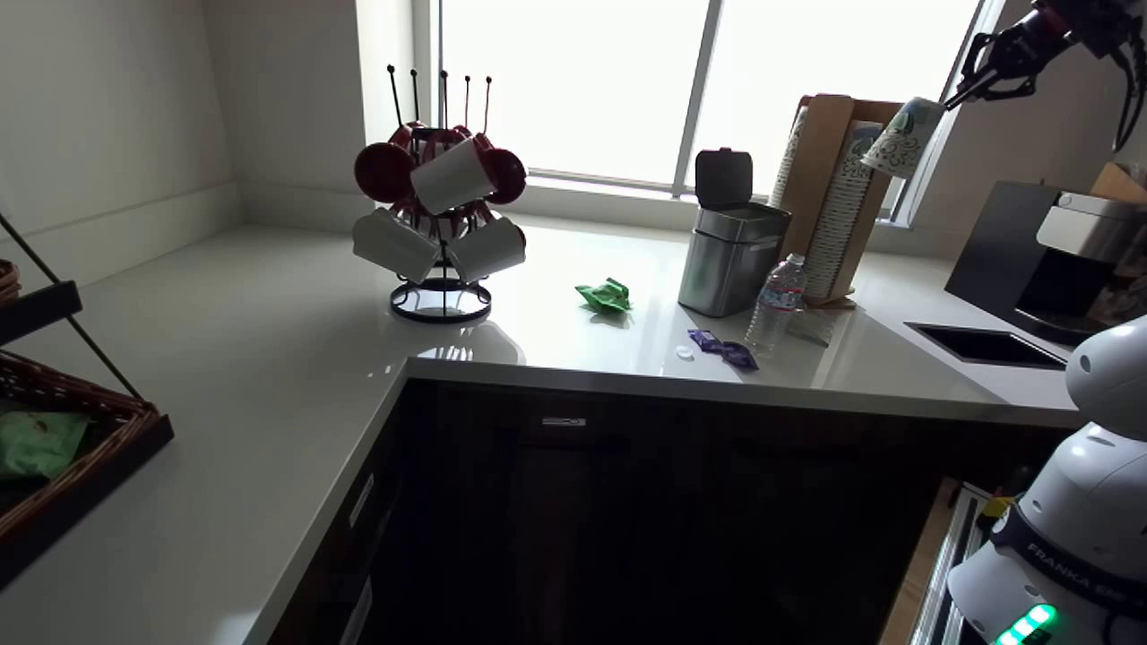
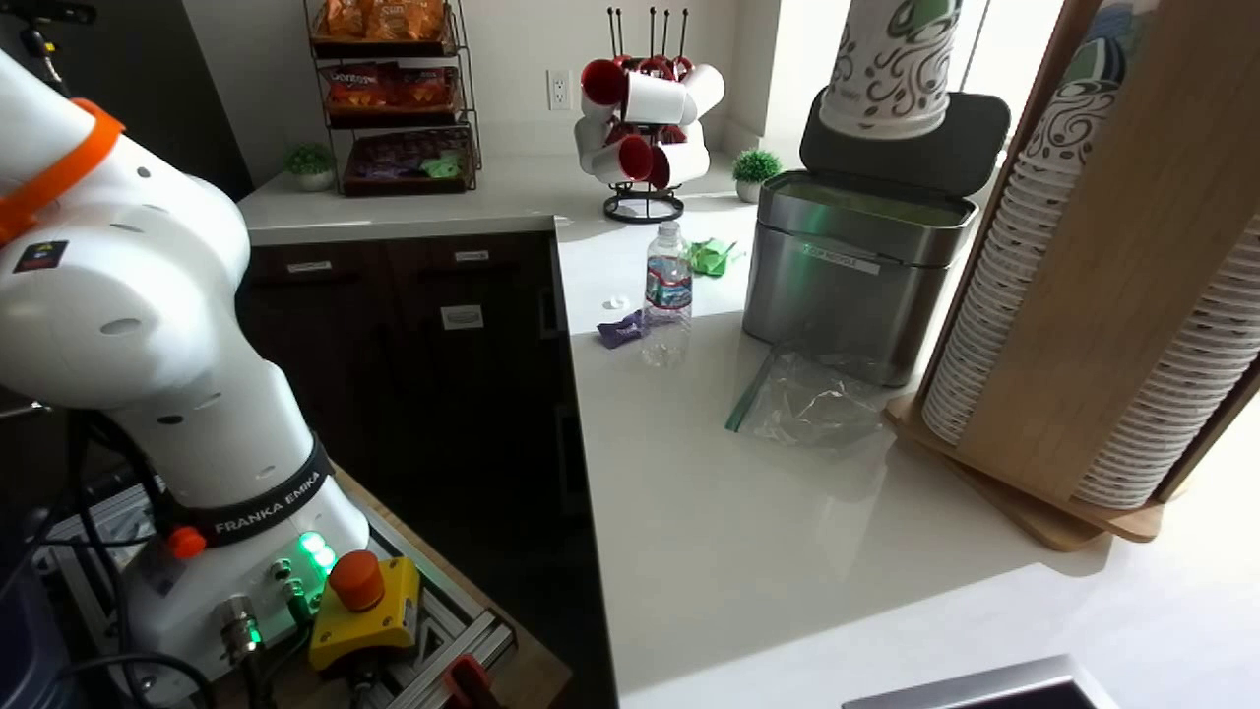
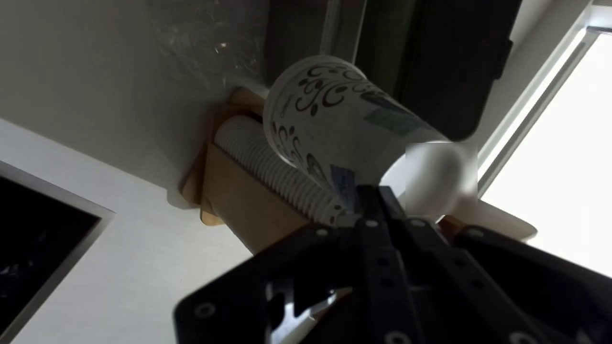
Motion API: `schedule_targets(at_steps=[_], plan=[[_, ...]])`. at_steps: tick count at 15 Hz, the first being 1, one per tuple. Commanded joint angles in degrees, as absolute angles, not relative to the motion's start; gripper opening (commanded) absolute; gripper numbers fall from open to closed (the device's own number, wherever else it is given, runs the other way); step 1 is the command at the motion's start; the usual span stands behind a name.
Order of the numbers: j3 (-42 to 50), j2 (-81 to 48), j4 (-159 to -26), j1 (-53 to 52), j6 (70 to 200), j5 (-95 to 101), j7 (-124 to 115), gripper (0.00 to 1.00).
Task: Pick up one cup from the stacked cups on the cup order and put it on the table
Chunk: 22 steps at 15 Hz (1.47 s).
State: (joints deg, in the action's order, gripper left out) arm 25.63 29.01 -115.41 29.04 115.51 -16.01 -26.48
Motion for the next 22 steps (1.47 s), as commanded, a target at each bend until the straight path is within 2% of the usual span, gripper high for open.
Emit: schedule_targets(at_steps=[1, 9, 20, 21, 22], plan=[[25.06, 31.08, -121.88, 31.29, 113.44, -14.11, -26.13, 0.01], [20.68, 29.17, -135.29, 38.20, 125.77, -3.36, -28.30, 0.01], [18.14, 24.17, -150.27, 40.56, 143.33, -4.77, -30.33, 0.01], [18.03, 23.99, -150.74, 40.76, 144.08, -4.92, -30.52, 0.29], [17.91, 23.72, -151.17, 40.85, 144.87, -5.04, -30.53, 0.29]])
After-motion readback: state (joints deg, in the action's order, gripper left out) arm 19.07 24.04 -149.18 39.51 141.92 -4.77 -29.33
